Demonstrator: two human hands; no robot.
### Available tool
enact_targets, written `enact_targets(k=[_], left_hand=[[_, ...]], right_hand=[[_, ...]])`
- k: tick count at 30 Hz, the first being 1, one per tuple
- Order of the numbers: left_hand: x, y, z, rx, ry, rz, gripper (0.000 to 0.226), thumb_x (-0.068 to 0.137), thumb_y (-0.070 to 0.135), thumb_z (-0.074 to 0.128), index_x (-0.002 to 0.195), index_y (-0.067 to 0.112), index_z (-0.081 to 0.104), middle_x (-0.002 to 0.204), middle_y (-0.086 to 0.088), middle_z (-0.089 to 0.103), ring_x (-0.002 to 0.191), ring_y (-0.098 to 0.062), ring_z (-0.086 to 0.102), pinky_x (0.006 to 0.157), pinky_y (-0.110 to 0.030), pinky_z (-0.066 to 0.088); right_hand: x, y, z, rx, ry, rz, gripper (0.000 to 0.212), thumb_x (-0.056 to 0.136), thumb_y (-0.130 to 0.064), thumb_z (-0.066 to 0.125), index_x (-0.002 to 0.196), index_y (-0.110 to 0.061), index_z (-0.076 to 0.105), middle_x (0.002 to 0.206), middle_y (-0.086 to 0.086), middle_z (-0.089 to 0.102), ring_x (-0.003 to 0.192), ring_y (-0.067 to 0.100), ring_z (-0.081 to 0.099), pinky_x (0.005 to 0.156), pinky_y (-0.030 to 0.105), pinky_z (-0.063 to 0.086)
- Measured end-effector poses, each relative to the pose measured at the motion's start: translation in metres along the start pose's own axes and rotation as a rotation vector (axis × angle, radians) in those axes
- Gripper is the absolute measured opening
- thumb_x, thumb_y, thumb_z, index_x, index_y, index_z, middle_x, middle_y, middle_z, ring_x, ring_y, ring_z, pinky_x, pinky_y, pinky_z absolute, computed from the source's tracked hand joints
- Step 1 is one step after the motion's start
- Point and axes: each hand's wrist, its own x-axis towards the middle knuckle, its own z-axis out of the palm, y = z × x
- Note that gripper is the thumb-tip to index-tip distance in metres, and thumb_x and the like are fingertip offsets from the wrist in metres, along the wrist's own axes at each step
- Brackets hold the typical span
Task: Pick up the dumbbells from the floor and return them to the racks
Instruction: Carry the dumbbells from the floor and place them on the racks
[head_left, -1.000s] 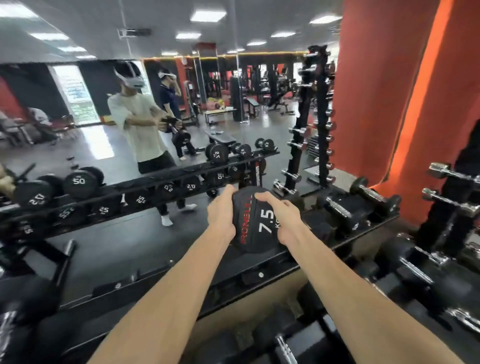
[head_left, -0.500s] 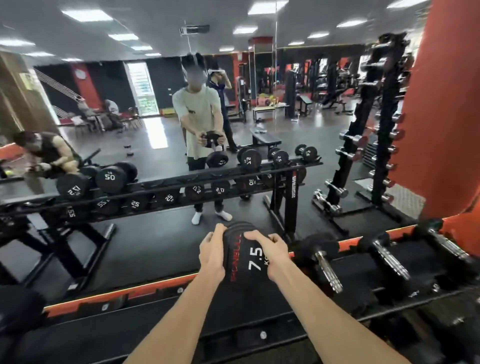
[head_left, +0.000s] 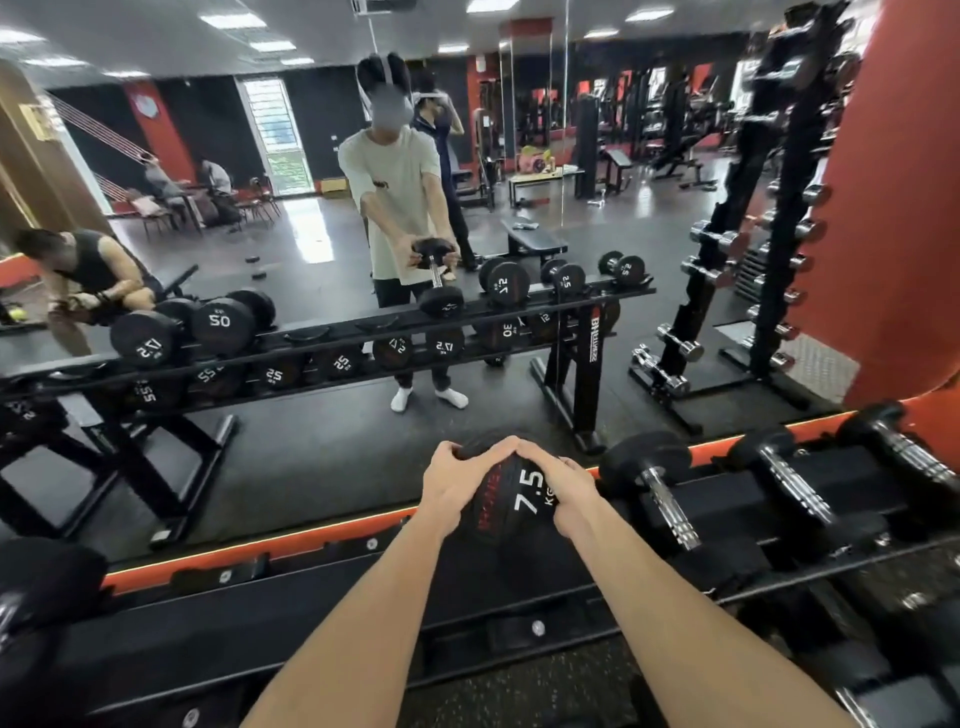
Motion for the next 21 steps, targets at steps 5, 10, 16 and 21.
enact_targets(k=[5,10,16,21], left_hand=[[0.013,-0.005,-0.009,0.034,-0.165,0.018,0.092,0.035,0.057,0.102,0.109,0.022,0.058,0.113,-0.005,0.075,0.098,-0.023,0.076,0.084,-0.049,0.065],[0.014,-0.003,-0.009,0.244,-0.233,0.064,0.108,0.039,0.042,0.102,0.129,0.015,0.048,0.124,-0.004,0.065,0.113,-0.024,0.067,0.095,-0.048,0.060],[-0.004,-0.012,0.005,0.476,-0.305,0.201,0.107,0.054,0.036,0.101,0.138,0.008,0.042,0.138,-0.010,0.058,0.125,-0.029,0.059,0.103,-0.048,0.054],[-0.023,-0.039,0.007,0.800,-0.451,0.439,0.086,0.054,0.025,0.101,0.125,0.012,0.054,0.112,-0.001,0.059,0.107,-0.025,0.059,0.084,-0.032,0.045]], right_hand=[[0.009,0.002,-0.003,-0.029,0.028,-0.017,0.112,0.030,-0.045,0.107,0.127,-0.006,0.068,0.112,0.015,0.078,0.091,0.031,0.079,0.067,0.042,0.067],[0.006,-0.004,-0.015,-0.122,0.035,-0.052,0.111,0.040,-0.047,0.105,0.132,-0.002,0.062,0.121,0.015,0.074,0.101,0.031,0.076,0.070,0.038,0.063],[-0.003,0.011,-0.055,-0.169,-0.141,-0.019,0.063,0.063,-0.033,0.098,0.114,-0.005,0.076,0.116,0.017,0.078,0.099,0.029,0.078,0.087,0.045,0.063],[-0.003,0.061,-0.096,-0.336,-0.230,-0.098,0.027,0.084,-0.007,0.083,0.109,-0.015,0.075,0.110,0.010,0.077,0.097,0.025,0.073,0.098,0.051,0.058]])
